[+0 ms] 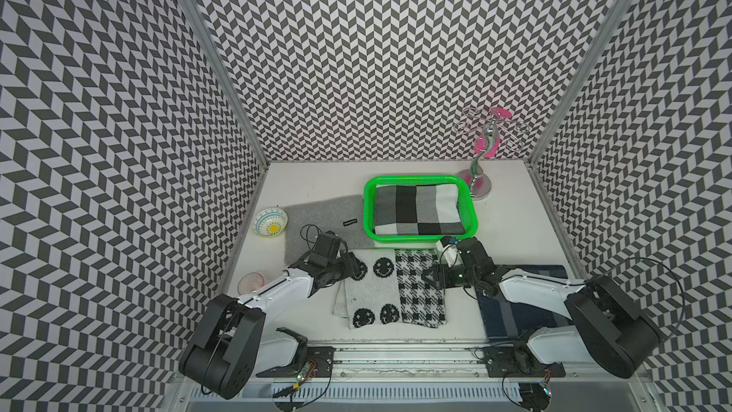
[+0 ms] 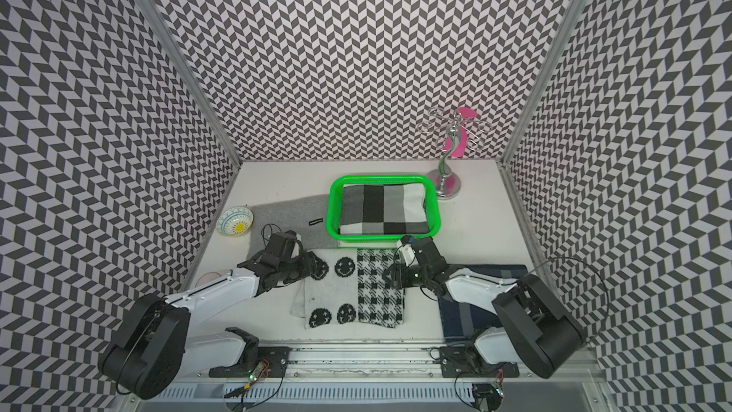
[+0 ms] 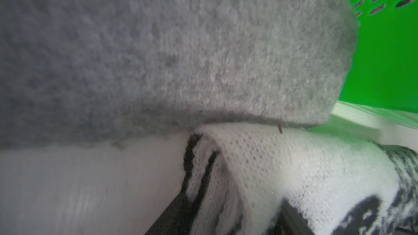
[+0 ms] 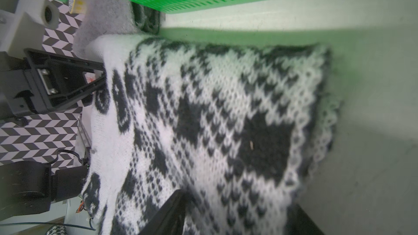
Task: Put the folded scarf in the basket
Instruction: Move the scarf to the center of the board, then pick up the scarf at the center of the board.
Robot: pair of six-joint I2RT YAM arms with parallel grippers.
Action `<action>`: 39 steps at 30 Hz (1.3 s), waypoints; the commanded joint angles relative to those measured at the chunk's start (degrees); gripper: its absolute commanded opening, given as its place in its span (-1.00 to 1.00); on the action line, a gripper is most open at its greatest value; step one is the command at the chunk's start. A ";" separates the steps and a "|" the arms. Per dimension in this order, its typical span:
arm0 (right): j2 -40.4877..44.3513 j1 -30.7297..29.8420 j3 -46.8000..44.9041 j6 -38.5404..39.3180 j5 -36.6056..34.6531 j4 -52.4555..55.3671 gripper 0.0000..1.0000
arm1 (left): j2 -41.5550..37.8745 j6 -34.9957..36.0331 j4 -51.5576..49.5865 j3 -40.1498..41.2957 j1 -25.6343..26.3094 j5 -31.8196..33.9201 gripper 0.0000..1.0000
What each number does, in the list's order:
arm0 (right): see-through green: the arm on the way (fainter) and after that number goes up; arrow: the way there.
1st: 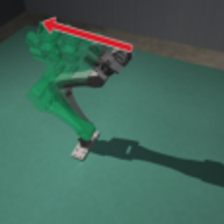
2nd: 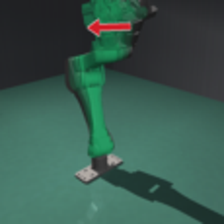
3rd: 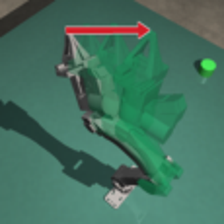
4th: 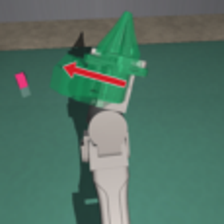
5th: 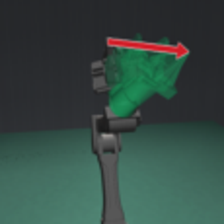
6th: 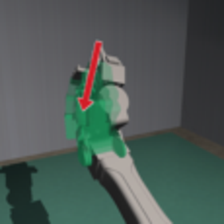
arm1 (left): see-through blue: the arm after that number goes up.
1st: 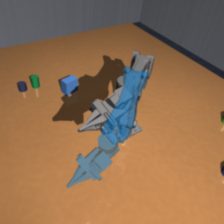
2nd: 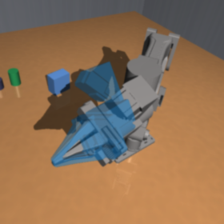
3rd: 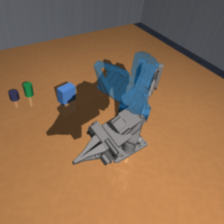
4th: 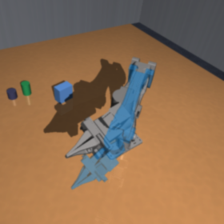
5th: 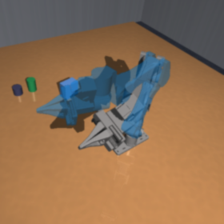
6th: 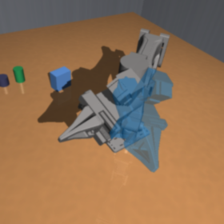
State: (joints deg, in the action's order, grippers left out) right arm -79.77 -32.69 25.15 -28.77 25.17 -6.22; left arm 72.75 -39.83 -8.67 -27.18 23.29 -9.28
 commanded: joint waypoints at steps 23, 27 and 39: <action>1.23 -4.63 1.63 1.00 -3.66 0.21 -0.98 | -2.68 2.90 2.65 -0.55 3.69 -6.97 -1.00; 5.41 -4.53 3.21 3.46 -4.90 4.63 -1.00 | -3.45 3.51 1.34 -3.52 4.67 -6.37 -1.00; 14.58 -4.42 7.94 7.76 -12.06 14.26 -1.00 | -5.43 4.44 -3.19 -9.92 7.42 -2.42 -1.00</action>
State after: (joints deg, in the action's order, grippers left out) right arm -68.14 -36.97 29.87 -22.98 15.94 7.03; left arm 69.47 -36.71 -9.82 -34.54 30.02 -13.15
